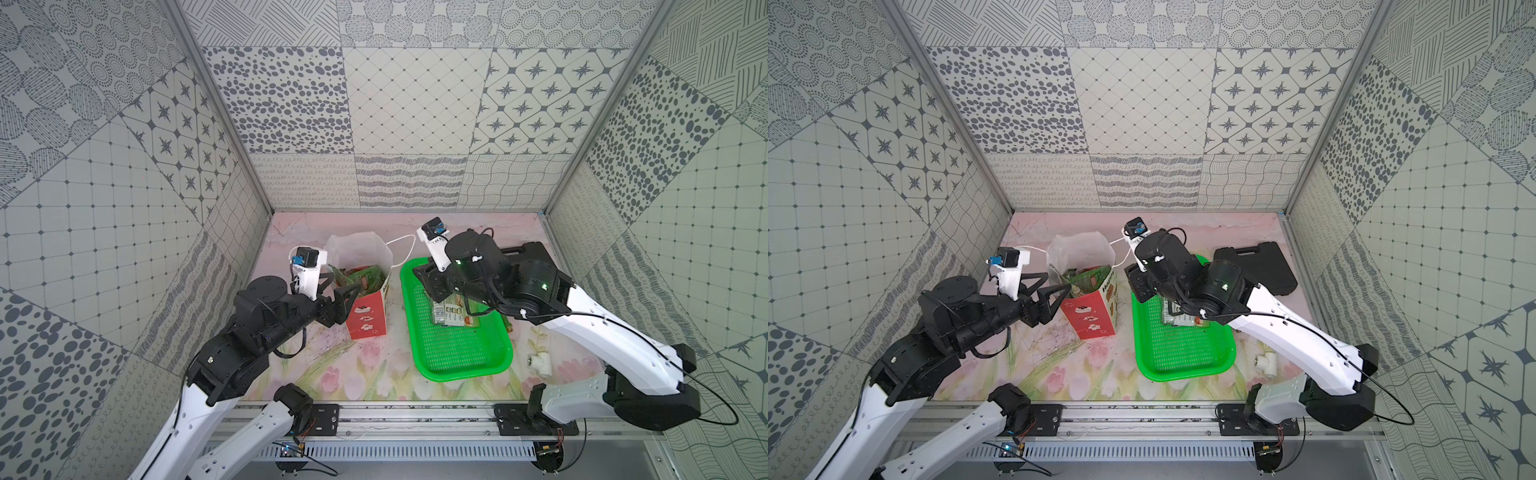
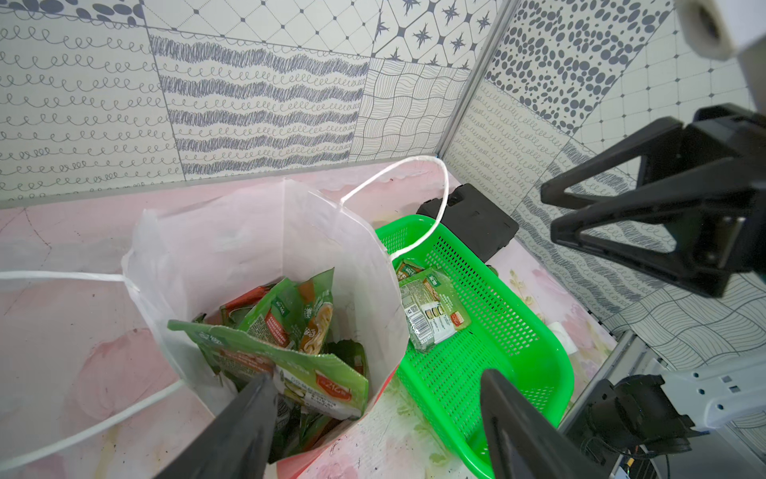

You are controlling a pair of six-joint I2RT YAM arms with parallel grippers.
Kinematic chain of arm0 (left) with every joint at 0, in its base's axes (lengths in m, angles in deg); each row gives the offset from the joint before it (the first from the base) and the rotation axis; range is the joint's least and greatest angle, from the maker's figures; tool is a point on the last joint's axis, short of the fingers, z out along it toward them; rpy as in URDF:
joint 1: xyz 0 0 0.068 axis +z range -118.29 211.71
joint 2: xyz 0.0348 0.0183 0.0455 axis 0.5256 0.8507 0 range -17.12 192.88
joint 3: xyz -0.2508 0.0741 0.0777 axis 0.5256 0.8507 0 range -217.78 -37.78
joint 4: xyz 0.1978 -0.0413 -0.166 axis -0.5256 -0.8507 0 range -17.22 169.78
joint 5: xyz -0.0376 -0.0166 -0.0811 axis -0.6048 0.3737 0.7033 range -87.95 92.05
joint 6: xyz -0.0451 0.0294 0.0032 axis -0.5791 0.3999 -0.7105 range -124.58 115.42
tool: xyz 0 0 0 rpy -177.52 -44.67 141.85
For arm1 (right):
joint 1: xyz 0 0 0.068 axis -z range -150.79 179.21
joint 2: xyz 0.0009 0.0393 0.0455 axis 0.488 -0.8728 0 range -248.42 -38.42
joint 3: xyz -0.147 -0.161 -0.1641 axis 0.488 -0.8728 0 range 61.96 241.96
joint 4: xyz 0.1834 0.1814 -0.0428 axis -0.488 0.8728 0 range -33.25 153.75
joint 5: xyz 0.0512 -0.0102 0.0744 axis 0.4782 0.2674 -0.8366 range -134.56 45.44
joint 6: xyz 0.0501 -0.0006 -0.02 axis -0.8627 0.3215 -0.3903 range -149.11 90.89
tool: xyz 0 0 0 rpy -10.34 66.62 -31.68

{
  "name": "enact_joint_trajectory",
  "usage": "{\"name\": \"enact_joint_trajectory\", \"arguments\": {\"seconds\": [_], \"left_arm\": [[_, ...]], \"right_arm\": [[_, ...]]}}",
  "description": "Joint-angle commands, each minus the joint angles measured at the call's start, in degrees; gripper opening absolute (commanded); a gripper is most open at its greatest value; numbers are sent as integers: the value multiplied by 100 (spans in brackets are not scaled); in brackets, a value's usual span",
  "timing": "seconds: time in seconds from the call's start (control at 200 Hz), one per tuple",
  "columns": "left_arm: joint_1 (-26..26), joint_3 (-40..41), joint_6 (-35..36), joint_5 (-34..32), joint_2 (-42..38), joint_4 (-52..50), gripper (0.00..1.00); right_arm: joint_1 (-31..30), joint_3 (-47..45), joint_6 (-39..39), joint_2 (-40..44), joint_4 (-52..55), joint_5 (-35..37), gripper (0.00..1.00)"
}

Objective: Place the condiment packets inside the bag
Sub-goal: Place the condiment packet in the paper bag, then pick up the condiment packet from the storage box.

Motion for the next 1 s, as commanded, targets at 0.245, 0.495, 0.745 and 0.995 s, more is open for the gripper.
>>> {"name": "enact_joint_trajectory", "arguments": {"seconds": [0.245,0.495,0.745,0.995], "left_arm": [[-915,-775,-459,69,1003,123,85],[-2422,-1339,-356,-1018,1931,0,87],[-3372,-2094,-382,-1343,3163,-434,99],[-3523,-3060,-568,-945,4697,-1159,99]], "right_arm": [[1893,-2604,-433,1972,-950,-499,52],[3352,-3948,-601,2859,-1328,-987,67],[4492,-4973,-865,3369,-1939,-1458,82],[4773,-5654,-977,3866,-2380,-1177,97]]}}
